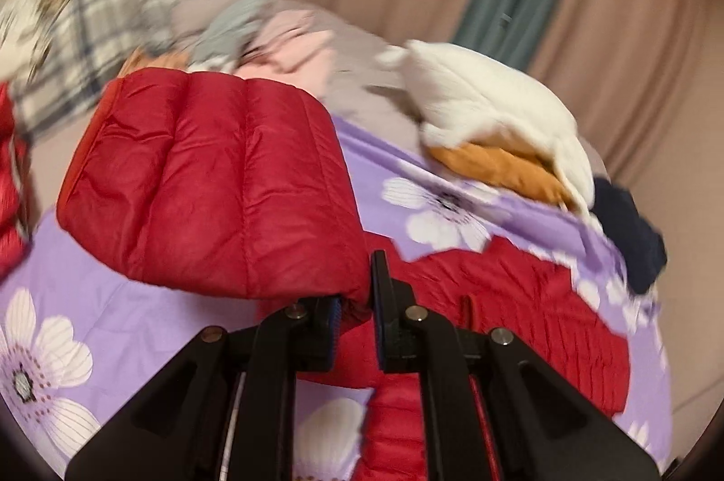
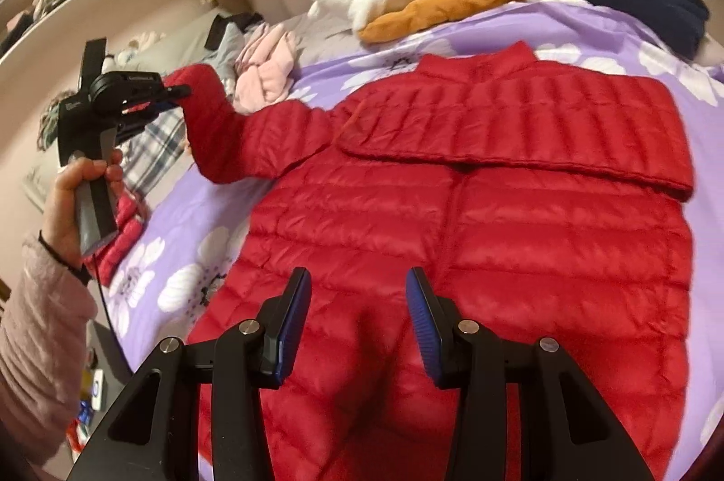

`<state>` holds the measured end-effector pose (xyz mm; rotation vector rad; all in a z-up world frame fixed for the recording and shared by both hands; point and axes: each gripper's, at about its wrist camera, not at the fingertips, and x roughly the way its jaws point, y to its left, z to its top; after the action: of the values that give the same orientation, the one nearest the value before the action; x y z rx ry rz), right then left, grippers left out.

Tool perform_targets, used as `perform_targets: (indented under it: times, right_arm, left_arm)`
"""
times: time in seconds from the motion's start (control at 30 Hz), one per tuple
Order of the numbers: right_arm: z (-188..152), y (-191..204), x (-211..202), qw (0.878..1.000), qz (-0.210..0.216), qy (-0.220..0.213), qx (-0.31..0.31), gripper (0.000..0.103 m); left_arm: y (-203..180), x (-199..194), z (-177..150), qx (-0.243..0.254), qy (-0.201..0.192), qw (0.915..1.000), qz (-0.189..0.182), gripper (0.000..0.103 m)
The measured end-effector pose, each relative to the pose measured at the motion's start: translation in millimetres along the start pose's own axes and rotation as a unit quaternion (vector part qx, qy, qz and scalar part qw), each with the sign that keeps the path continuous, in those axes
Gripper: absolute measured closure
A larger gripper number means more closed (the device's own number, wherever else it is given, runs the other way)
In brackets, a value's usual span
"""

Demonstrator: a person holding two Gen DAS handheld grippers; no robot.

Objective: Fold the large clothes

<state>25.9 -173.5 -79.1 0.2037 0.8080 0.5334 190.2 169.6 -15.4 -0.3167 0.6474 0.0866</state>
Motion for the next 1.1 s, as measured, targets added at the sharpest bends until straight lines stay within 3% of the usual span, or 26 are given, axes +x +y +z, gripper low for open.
perform_targets:
  times: [0.13,0.23,0.4,0.53,0.57,0.6,0.67,0.73,0.83,1.1]
  right_arm:
    - [-0.2,-18.8,-14.5,1.000,-0.010,-0.015,0.024,0.059]
    - [-2.8,-31.2,-26.7,0.998,-0.016,-0.026,0.047,0.059]
    - [-9.9,-45.7,-43.9,0.996,-0.032,-0.045,0.065,0.059]
    - [-14.9,-58.9,-52.8,0.995,-0.044,-0.051,0.080,0.059]
    - [-15.7,-61.5,-54.3,0.994,-0.045,-0.053,0.083,0.059]
    - [-16.1,-65.0,-56.4,0.994,-0.046,-0.056,0.088,0.059]
    - [-17.6,-73.2,-61.0,0.992,-0.046,-0.061,0.101,0.059]
    - [-18.6,-80.0,-63.7,0.990,-0.042,-0.063,0.117,0.051]
    - [-16.4,-85.9,-62.3,0.989,-0.039,-0.063,0.128,0.048]
    - [15.9,-101.1,-30.7,0.989,-0.037,-0.050,0.133,0.048]
  left_arm:
    - [-52.2,1.8,-18.8,0.084,0.013,0.9964,-0.007,0.092]
    - [-99.9,9.0,-48.3,0.173,0.033,0.9841,-0.018,0.090]
    - [-148.3,30.1,-96.1,0.239,0.085,0.9658,-0.054,0.087]
    - [-171.0,43.8,-122.8,0.262,0.130,0.9525,-0.083,0.086]
    - [-176.7,48.6,-131.3,0.269,0.152,0.9462,-0.096,0.079]
    - [-179.0,51.4,-136.3,0.272,0.164,0.9424,-0.105,0.064]
    - [-181.6,54.5,-145.4,0.268,0.184,0.9376,-0.123,0.046]
    - [-178.2,54.6,-149.0,0.257,0.195,0.9364,-0.137,0.040]
    - [-168.7,49.4,-151.6,0.230,0.206,0.9392,-0.151,0.037]
    - [-91.9,1.3,-158.5,0.134,0.191,0.9633,-0.132,0.030]
